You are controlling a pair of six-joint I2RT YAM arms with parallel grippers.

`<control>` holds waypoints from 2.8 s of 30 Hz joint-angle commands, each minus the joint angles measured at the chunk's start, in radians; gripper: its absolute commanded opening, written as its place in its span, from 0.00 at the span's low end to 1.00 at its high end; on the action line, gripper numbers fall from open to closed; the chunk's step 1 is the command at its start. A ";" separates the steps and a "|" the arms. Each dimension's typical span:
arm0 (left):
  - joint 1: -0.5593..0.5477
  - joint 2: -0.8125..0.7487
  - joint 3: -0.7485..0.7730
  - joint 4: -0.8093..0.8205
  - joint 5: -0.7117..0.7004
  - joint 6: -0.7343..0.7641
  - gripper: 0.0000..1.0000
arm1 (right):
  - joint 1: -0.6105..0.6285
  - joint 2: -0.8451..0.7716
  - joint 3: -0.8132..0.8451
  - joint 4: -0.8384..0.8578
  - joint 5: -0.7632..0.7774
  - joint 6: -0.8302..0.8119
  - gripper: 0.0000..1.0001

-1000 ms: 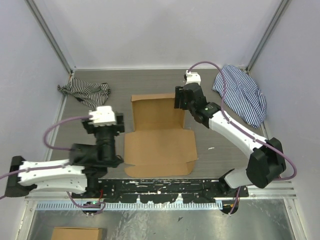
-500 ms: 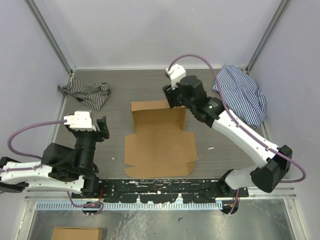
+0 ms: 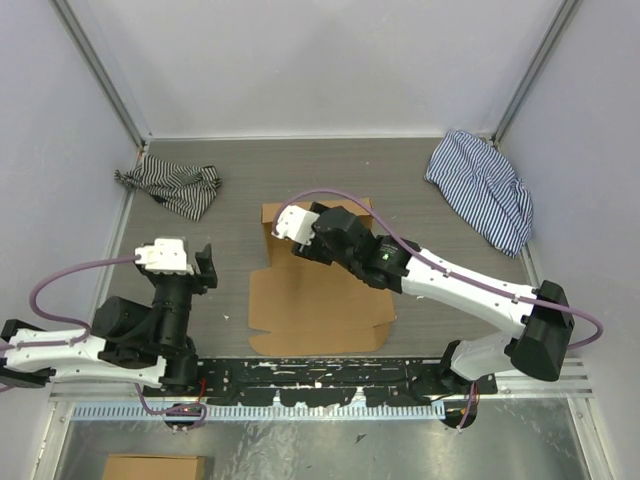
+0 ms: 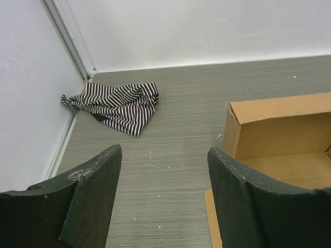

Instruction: Fold the paper box

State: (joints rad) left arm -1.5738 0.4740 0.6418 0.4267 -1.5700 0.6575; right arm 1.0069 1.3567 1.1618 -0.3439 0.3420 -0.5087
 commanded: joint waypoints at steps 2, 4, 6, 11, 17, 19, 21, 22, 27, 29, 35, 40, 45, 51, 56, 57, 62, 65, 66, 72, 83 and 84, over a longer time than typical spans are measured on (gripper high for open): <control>-0.009 -0.009 -0.026 -0.112 -0.125 -0.108 0.74 | 0.009 0.016 0.006 0.147 0.048 -0.163 0.65; -0.013 0.004 -0.028 -0.126 -0.124 -0.124 0.74 | 0.010 0.049 0.023 0.148 0.062 -0.185 0.65; -0.019 0.023 -0.020 -0.130 -0.124 -0.123 0.75 | 0.010 0.085 0.044 0.153 0.073 -0.201 0.65; -0.031 0.050 -0.010 -0.131 -0.124 -0.121 0.76 | 0.011 0.160 0.081 0.174 0.101 -0.200 0.63; -0.060 -0.019 -0.011 -0.131 -0.125 -0.129 0.76 | 0.011 0.211 0.046 0.348 0.208 -0.231 0.62; -0.073 -0.058 -0.015 -0.131 -0.126 -0.131 0.75 | 0.011 0.243 0.055 0.388 0.249 -0.247 0.61; -0.086 -0.097 -0.020 -0.132 -0.125 -0.135 0.73 | 0.012 0.272 0.070 0.407 0.269 -0.261 0.59; -0.092 -0.116 -0.023 -0.134 -0.125 -0.138 0.72 | 0.012 0.288 0.081 0.411 0.282 -0.262 0.57; -0.113 -0.171 -0.028 -0.140 -0.126 -0.143 0.67 | 0.002 0.360 0.170 0.375 0.326 -0.230 0.44; -0.117 -0.174 -0.025 -0.150 -0.125 -0.145 0.67 | -0.004 0.387 0.210 0.358 0.347 -0.213 0.36; -0.121 -0.156 -0.025 -0.158 -0.125 -0.148 0.67 | -0.058 0.445 0.344 0.234 0.383 -0.082 0.17; -0.125 -0.150 -0.025 -0.161 -0.126 -0.150 0.68 | -0.160 0.502 0.551 -0.034 0.288 0.136 0.13; -0.128 -0.163 -0.024 -0.172 -0.125 -0.155 0.68 | -0.311 0.564 0.770 -0.339 0.108 0.406 0.13; -0.132 -0.176 -0.024 -0.189 -0.126 -0.172 0.67 | -0.510 0.545 0.637 -0.444 -0.148 0.648 0.15; -0.137 -0.178 -0.021 -0.203 -0.125 -0.168 0.67 | -0.596 0.454 0.296 -0.281 -0.361 0.838 0.16; -0.138 -0.179 -0.021 -0.204 -0.125 -0.169 0.67 | -0.598 0.428 0.228 -0.242 -0.389 0.879 0.17; -0.140 -0.180 -0.025 -0.207 -0.125 -0.172 0.67 | -0.561 0.266 -0.085 -0.034 -0.533 1.183 0.27; -0.141 -0.178 -0.030 -0.207 -0.125 -0.177 0.67 | -0.475 0.156 -0.186 0.008 -0.533 1.310 0.38; -0.141 -0.178 -0.032 -0.208 -0.126 -0.181 0.68 | -0.436 0.117 -0.202 0.002 -0.506 1.337 0.42; -0.143 -0.182 -0.031 -0.235 -0.125 -0.213 0.69 | -0.257 -0.022 -0.124 -0.207 -0.270 1.301 0.63; -0.145 -0.214 -0.022 -0.293 -0.126 -0.245 0.68 | -0.043 -0.077 -0.061 -0.254 -0.173 0.920 0.61; -0.144 -0.219 -0.023 -0.294 -0.126 -0.248 0.68 | 0.010 -0.075 -0.054 -0.221 -0.186 0.870 0.61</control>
State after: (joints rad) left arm -1.7115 0.2817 0.6205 0.1474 -1.5696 0.4313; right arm 0.8486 1.3327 1.0637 -0.6769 0.2028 0.5644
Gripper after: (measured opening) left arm 0.680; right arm 0.609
